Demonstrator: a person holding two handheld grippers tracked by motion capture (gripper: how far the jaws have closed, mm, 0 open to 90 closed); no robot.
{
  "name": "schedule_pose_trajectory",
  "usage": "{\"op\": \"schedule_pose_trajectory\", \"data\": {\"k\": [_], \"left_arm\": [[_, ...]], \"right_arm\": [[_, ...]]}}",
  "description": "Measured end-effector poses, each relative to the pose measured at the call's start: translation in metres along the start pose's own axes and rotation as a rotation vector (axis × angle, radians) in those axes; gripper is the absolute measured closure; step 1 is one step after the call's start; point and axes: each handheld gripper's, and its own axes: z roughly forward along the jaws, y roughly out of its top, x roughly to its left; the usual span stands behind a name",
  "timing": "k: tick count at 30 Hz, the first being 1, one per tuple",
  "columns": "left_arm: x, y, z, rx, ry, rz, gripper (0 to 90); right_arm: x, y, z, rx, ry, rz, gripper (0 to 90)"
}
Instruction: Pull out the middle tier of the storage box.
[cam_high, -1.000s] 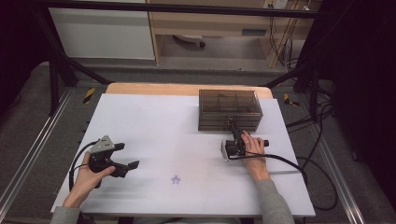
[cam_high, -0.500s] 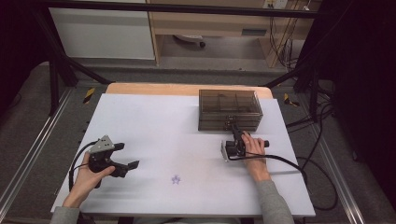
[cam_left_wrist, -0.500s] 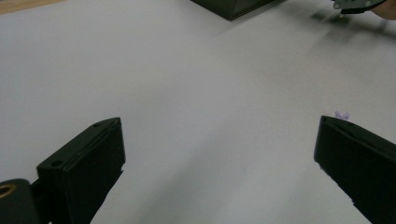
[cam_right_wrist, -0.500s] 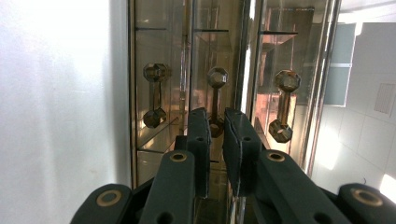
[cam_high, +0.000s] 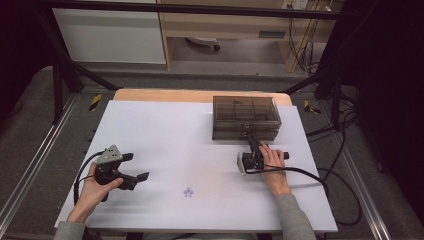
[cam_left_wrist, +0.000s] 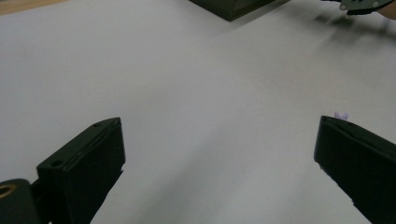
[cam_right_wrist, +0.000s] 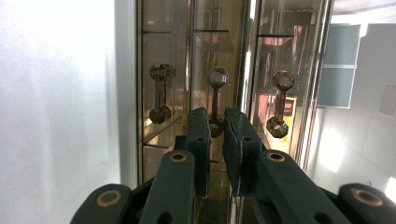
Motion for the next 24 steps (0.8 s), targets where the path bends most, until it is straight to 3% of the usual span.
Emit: {"op": "schedule_pose_trajectory", "data": {"k": [24], "left_arm": [[-0.0002,0.0002,-0.0003,0.000,0.001,0.001,1.7]], "right_arm": [[-0.0004,-0.0005,-0.0094,-0.013,0.015,-0.005,81.4]]}}
